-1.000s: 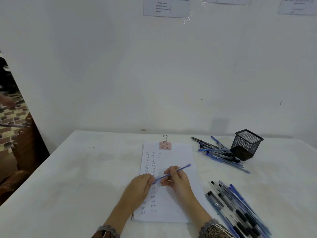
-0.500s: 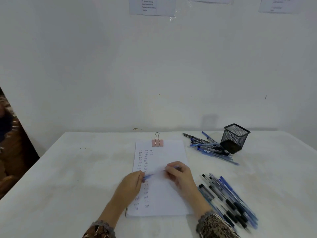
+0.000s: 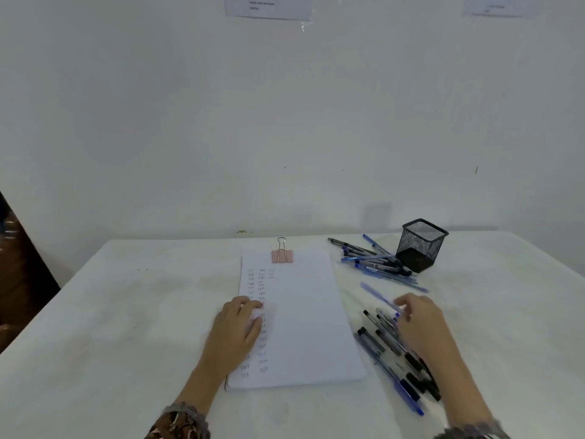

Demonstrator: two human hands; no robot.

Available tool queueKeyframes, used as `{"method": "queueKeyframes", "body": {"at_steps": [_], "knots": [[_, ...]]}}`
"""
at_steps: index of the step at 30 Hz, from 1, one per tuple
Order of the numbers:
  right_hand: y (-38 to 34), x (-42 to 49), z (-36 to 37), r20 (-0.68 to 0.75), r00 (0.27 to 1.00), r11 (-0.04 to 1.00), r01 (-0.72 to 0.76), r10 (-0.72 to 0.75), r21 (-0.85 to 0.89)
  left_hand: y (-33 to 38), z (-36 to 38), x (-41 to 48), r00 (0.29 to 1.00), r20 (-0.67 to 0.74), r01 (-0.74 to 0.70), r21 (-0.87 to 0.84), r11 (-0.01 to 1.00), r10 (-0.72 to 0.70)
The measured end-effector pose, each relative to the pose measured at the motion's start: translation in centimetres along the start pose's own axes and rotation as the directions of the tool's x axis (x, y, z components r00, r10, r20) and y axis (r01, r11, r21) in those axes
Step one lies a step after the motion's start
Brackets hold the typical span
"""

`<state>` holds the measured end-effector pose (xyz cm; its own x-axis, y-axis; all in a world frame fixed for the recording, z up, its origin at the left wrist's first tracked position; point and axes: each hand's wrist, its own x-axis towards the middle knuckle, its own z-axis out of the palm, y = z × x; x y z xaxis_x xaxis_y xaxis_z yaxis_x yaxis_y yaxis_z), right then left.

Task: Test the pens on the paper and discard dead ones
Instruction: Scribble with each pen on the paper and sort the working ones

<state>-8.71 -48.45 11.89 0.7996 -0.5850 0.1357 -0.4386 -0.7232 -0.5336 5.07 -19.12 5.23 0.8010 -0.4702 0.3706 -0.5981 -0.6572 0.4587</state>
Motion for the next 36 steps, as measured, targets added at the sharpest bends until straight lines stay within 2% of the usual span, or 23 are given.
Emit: {"method": "queueKeyframes", "body": {"at_steps": [3,8,10,15,19,25,27,32,34,36], "knots": [[2.0,-0.1,-0.8,0.269,0.952,0.954,-0.065,0.148,-0.292,0.0,0.2,0.1,1.000,0.004,0.021,0.037,0.999,-0.022],[2.1,0.5,-1.2,0.350,0.928,0.953,-0.018,0.129,-0.303,-0.3,0.3,0.1,0.999,0.004,0.032,0.034,0.999,-0.032],[1.7,2.0,-1.7,0.342,0.932,0.969,-0.032,0.117,-0.245,-0.3,0.4,0.1,0.999,0.006,0.037,0.034,0.999,-0.037],[-0.1,8.6,-0.1,0.137,0.991,0.985,0.033,-0.010,-0.170,-0.3,0.4,0.2,0.999,0.008,0.043,0.025,0.999,-0.044],[0.7,10.5,3.0,0.238,0.969,0.923,0.150,-0.066,-0.355,-0.4,0.4,0.2,0.999,0.005,0.052,0.007,0.999,-0.052],[1.2,11.1,3.4,0.156,0.983,0.845,0.166,-0.099,-0.508,-0.6,0.6,0.2,0.999,-0.010,0.047,0.031,0.998,-0.047],[1.3,11.4,3.3,0.159,0.982,0.823,0.174,-0.103,-0.540,-0.7,0.6,0.2,0.999,-0.009,0.053,0.035,0.998,-0.053],[1.2,11.5,3.1,0.225,0.964,0.693,0.258,-0.140,-0.673,-0.5,0.6,0.3,0.997,0.006,0.074,0.040,0.996,-0.074],[0.9,11.4,3.1,0.212,0.964,0.691,0.262,-0.159,-0.674,-0.5,0.6,0.3,0.997,0.010,0.078,0.041,0.996,-0.078],[0.6,11.3,2.9,0.161,0.970,0.757,0.241,-0.180,-0.607,-0.6,0.6,0.2,0.997,0.011,0.078,0.038,0.996,-0.079]]}}
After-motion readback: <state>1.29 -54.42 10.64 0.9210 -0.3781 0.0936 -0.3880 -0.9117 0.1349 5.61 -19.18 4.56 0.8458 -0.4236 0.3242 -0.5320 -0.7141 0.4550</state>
